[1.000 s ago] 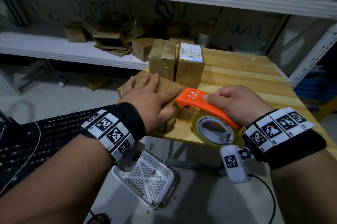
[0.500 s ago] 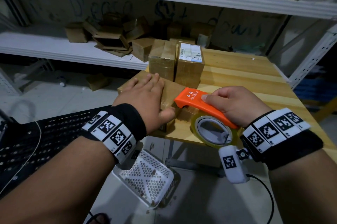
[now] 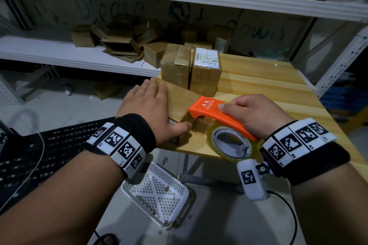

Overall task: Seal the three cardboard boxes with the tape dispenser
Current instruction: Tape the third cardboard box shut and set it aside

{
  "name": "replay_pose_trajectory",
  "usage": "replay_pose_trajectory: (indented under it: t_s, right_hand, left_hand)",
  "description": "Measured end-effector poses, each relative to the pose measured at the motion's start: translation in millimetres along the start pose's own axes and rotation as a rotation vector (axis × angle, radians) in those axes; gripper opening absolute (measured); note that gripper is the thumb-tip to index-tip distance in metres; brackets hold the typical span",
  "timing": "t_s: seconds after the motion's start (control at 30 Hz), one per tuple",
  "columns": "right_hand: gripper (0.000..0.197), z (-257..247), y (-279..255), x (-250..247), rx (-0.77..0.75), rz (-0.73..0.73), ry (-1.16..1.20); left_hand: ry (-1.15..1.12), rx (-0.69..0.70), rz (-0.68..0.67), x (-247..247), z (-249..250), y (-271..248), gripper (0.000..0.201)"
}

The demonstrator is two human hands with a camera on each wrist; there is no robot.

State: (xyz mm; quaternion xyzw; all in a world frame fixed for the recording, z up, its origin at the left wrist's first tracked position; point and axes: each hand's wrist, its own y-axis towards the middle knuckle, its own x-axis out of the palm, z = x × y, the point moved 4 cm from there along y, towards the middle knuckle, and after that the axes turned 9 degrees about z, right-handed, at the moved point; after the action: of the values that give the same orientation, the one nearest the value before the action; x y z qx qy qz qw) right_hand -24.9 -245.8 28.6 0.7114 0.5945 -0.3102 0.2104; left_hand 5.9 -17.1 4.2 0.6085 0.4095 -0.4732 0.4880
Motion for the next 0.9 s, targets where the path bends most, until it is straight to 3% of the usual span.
replay_pose_trajectory:
  t_s: [0.1,0.23,0.3,0.77,0.9]
  right_hand:
    - [0.037,1,0,-1,0.003,-0.006,0.013]
    - [0.040,6,1,-11,0.017,-0.022,0.070]
    - [0.040,6,1,-14,0.016,-0.027,0.106]
    - [0.039,6,1,-17,-0.034,-0.001,0.199]
    - [0.039,9,0,-19,-0.017,-0.005,0.212]
  left_hand:
    - [-0.015,-0.006,0.033,-1,-1,-1,0.123]
    - [-0.050,0.011,0.070,-5,4,-7,0.093]
    - [-0.056,-0.007,0.054,-6,5,-8,0.087]
    - [-0.311,-0.121,0.111,-6,-12,-4,0.090]
    - [-0.590,-0.201,0.184,-11,-20,-4,0.088]
